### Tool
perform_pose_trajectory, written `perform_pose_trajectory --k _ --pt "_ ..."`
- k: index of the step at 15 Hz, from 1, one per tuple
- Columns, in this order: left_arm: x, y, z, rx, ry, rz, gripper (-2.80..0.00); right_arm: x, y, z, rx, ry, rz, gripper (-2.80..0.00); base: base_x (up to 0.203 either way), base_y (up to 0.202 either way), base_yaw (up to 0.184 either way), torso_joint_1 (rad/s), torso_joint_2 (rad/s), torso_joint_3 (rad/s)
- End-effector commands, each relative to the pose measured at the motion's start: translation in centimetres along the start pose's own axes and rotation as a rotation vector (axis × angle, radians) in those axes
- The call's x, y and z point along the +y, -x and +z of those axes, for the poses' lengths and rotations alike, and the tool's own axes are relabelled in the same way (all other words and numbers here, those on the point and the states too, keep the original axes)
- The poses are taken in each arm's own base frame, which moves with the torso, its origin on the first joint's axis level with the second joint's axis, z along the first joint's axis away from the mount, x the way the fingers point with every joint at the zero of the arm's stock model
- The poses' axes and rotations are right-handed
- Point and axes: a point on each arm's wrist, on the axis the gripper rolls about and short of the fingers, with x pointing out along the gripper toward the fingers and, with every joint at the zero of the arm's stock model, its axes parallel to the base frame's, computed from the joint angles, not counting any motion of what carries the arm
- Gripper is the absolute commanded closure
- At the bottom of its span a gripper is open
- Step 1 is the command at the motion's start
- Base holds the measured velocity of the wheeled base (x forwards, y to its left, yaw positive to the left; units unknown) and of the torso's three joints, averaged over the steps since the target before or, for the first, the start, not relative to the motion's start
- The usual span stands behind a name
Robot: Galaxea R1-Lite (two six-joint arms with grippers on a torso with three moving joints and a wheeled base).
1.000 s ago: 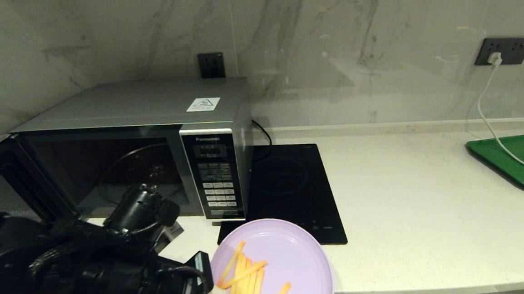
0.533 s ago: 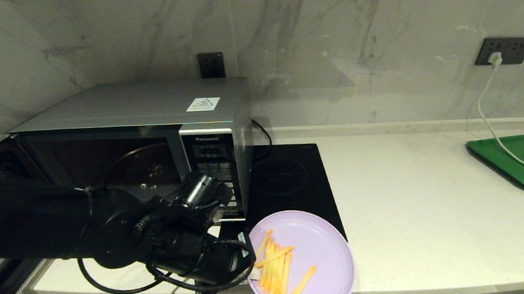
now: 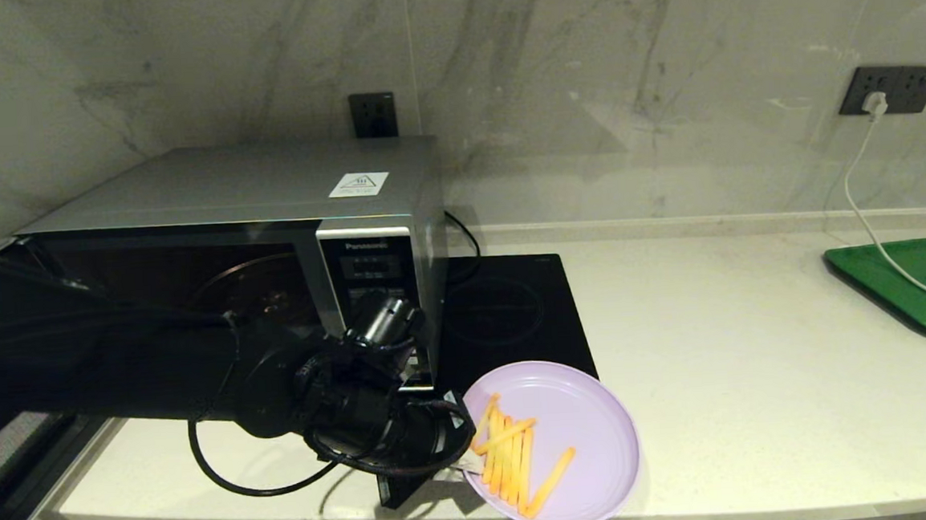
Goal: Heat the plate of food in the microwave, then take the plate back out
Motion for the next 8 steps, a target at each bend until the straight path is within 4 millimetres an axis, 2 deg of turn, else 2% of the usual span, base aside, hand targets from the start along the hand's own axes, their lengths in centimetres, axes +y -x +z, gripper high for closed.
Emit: perform_pose_trajectory --k 1,8 --pt "0.1 -0.4 0.4 -0.014 0.011 0.014 0.00 0.0 0.0 0.0 0.001 0.000 0.000 0.00 0.000 0.000 0.000 0.000 0.00 0.000" --pt "0.2 -2.6 2.1 -0.080 0.042 0.100 0.00 0.0 0.0 0.0 0.002 0.000 0.000 0.00 0.000 0.000 0.000 0.000 0.00 0.000"
